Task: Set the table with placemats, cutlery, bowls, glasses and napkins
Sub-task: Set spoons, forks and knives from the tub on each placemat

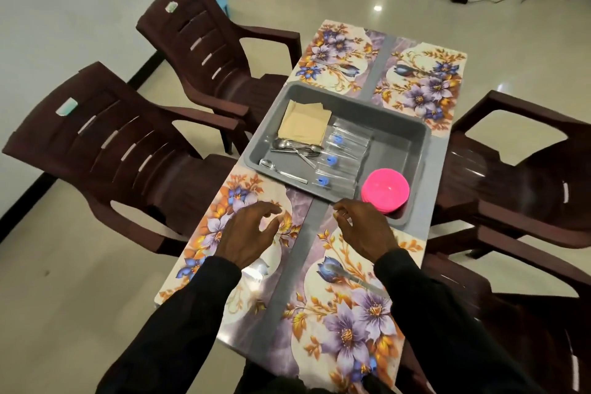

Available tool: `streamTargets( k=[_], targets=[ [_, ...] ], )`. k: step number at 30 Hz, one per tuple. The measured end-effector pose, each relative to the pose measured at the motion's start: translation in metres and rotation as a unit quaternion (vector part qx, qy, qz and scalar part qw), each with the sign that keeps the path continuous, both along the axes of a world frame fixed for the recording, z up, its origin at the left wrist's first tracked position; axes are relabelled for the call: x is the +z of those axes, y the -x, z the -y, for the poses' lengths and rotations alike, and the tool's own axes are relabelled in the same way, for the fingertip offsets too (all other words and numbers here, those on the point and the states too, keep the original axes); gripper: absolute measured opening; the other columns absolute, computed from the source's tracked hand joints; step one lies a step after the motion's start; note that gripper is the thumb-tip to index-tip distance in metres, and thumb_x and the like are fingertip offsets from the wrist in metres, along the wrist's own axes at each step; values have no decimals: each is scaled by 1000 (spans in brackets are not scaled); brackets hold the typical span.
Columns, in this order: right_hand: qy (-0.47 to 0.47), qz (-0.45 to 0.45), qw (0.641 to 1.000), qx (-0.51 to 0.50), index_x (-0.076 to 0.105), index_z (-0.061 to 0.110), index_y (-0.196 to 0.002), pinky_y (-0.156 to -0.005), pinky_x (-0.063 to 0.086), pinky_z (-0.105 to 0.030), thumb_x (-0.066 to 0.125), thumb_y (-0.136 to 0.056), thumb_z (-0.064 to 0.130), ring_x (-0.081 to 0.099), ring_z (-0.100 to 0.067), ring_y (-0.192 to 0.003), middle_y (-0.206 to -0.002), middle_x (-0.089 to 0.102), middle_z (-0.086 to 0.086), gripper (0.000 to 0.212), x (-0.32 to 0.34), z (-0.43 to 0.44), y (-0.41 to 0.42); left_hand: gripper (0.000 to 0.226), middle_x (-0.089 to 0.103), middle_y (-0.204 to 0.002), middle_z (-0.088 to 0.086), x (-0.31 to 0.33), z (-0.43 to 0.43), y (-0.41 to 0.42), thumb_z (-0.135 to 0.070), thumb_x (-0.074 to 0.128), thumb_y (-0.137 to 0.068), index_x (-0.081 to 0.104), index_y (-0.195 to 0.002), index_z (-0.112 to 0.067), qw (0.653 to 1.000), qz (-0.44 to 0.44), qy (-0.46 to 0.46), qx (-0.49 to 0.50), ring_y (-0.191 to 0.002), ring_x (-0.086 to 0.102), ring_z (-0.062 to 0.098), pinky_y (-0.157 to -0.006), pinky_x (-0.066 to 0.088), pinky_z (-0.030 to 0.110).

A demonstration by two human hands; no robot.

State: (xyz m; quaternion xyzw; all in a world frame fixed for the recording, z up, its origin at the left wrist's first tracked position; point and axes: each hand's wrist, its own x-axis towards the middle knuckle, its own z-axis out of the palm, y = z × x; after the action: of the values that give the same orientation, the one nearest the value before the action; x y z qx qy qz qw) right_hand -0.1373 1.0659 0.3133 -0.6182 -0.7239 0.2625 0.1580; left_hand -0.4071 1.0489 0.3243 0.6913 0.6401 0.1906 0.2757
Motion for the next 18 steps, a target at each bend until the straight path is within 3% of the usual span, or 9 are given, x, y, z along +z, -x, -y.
streamTargets(
  k=[8,13,18],
  targets=[
    [43,26,999,-3,65,20,-95,-72,54,-39,46,-95,26,67,-29,-89,-96,72,-5,20,-23,-56,34,18,72,-112,-11,-17,-57,33,-35,61,-100,72,-112,-26,999,45,11,-12,-100,66,8,-90,56,37],
    [63,16,998,-16,69,16,-104,-78,56,-40,37,-89,24,68,-30,-92,-103,73,-9,35,-43,-121,71,16,73,-109,-12,-30,-91,56,-32,64,-98,73,-109,-25,997,76,16,-5,-100,68,9,-91,56,40],
    [95,35,995,10,69,11,-108,-82,55,-39,46,-91,13,66,-30,-96,-106,72,-11,28,-74,-187,111,16,75,-105,-12,-45,-118,79,-13,67,-96,76,-107,-19,993,117,29,3,-98,69,6,-92,56,34]
  ],
)
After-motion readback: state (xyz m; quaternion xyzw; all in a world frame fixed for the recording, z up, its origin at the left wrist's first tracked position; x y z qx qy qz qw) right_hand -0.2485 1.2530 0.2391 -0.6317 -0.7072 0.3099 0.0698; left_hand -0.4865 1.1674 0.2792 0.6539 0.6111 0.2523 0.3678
